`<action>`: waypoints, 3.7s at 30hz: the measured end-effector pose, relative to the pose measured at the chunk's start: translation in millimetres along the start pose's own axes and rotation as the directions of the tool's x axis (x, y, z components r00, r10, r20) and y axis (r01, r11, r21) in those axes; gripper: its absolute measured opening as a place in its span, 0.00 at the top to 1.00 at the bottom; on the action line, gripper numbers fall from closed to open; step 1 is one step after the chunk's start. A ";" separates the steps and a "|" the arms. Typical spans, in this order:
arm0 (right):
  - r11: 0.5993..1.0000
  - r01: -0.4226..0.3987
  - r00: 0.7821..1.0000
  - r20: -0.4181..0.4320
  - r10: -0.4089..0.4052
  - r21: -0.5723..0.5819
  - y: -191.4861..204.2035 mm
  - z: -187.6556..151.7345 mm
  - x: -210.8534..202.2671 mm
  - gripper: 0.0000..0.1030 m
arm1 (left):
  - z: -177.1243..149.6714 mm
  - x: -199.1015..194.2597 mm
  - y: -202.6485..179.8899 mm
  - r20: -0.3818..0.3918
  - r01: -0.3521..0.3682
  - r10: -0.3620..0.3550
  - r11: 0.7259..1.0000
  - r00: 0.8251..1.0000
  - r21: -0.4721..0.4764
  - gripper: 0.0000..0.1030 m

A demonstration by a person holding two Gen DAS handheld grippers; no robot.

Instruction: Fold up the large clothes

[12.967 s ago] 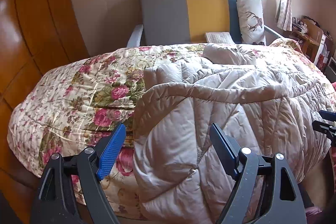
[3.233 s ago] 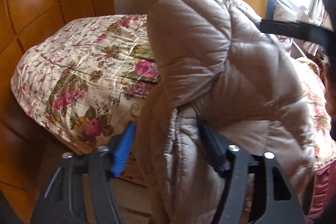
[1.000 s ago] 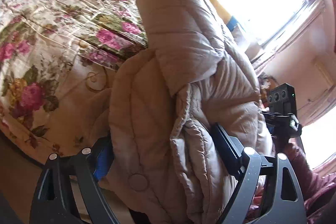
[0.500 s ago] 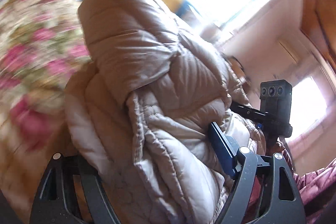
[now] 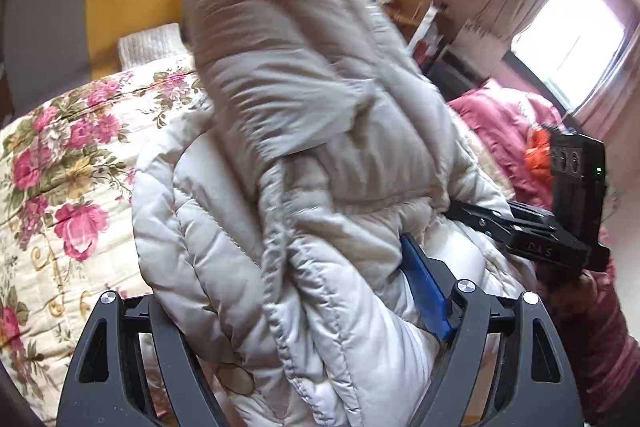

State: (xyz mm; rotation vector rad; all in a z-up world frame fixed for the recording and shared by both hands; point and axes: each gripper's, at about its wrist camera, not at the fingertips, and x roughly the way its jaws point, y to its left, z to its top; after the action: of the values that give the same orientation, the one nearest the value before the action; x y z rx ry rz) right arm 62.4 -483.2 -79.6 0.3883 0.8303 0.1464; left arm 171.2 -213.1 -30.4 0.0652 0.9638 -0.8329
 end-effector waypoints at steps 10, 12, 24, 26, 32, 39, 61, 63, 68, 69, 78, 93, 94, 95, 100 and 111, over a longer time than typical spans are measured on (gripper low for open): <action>0.991 0.102 0.992 0.078 -0.096 -0.081 28.3 5.9 -41.4 0.37 | -50.6 -32.8 -2.7 0.110 -0.145 0.155 0.985 0.982 -0.097 0.20; 0.984 0.134 0.986 0.118 -0.120 -0.119 47.9 20.1 -40.8 0.37 | -58.3 -42.7 -7.3 0.129 -0.162 0.177 0.980 0.976 -0.114 0.20; 0.932 0.250 0.966 0.002 -0.258 -0.261 103.3 71.7 67.7 0.32 | -72.5 -47.3 3.9 0.131 -0.193 0.227 0.953 0.965 -0.235 0.14; 0.938 0.243 0.969 0.019 -0.246 -0.247 104.3 71.1 56.6 0.32 | -72.1 -56.2 0.1 0.148 -0.193 0.231 0.953 0.962 -0.232 0.14; 0.938 0.266 0.964 0.093 -0.251 -0.221 118.7 51.6 10.7 0.32 | -79.8 -74.6 -2.0 0.184 -0.214 0.264 0.944 0.947 -0.252 0.11; 0.913 0.344 0.939 0.069 -0.338 -0.219 126.9 9.0 3.1 0.29 | -84.1 -91.8 -9.7 0.199 -0.282 0.334 0.926 0.921 -0.250 0.08; 0.863 0.498 0.856 0.202 -0.475 -0.082 167.4 -65.5 -53.9 0.02 | -103.7 -126.6 -27.5 0.241 -0.408 0.460 0.882 0.855 -0.237 0.04; 0.860 0.506 0.851 0.202 -0.484 -0.071 170.0 -72.6 -56.8 0.02 | -106.9 -126.7 -29.9 0.234 -0.423 0.473 0.875 0.849 -0.233 0.04; 0.846 0.532 0.830 0.223 -0.512 -0.036 175.0 -89.5 -66.1 0.02 | -117.2 -128.0 -34.8 0.220 -0.444 0.493 0.864 0.842 -0.239 0.04; 0.842 0.539 0.823 0.232 -0.519 -0.031 176.3 -91.6 -68.4 0.02 | -118.6 -127.9 -36.3 0.214 -0.464 0.512 0.853 0.832 -0.238 0.04; 0.835 0.551 0.802 0.267 -0.534 0.014 180.7 -94.0 -77.5 0.02 | -129.4 -137.2 -42.4 0.238 -0.489 0.543 0.835 0.805 -0.250 0.04; 0.818 0.575 0.788 0.280 -0.548 -0.015 187.2 -97.2 -71.1 0.02 | -130.8 -137.4 -37.9 0.243 -0.486 0.550 0.829 0.799 -0.276 0.04; 0.818 0.574 0.789 0.276 -0.548 -0.017 186.4 -96.7 -69.4 0.02 | -130.6 -136.6 -37.6 0.242 -0.485 0.548 0.830 0.801 -0.275 0.04; 0.820 0.573 0.791 0.273 -0.548 -0.015 185.3 -95.9 -68.2 0.02 | -130.5 -135.3 -37.5 0.240 -0.487 0.548 0.830 0.801 -0.272 0.04; 0.824 0.566 0.796 0.262 -0.546 -0.003 181.2 -94.8 -64.2 0.02 | -130.1 -130.9 -37.3 0.231 -0.496 0.550 0.830 0.802 -0.256 0.04; 0.834 0.552 0.806 0.257 -0.534 0.000 182.0 -92.5 -64.2 0.02 | -131.2 -131.6 -33.6 0.212 -0.499 0.556 0.824 0.804 -0.270 0.04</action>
State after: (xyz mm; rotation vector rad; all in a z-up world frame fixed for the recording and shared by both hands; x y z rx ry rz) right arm -44.9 -307.7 -20.4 0.0791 0.6560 -0.4039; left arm 19.0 -105.5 0.1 0.0373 0.6982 -0.2079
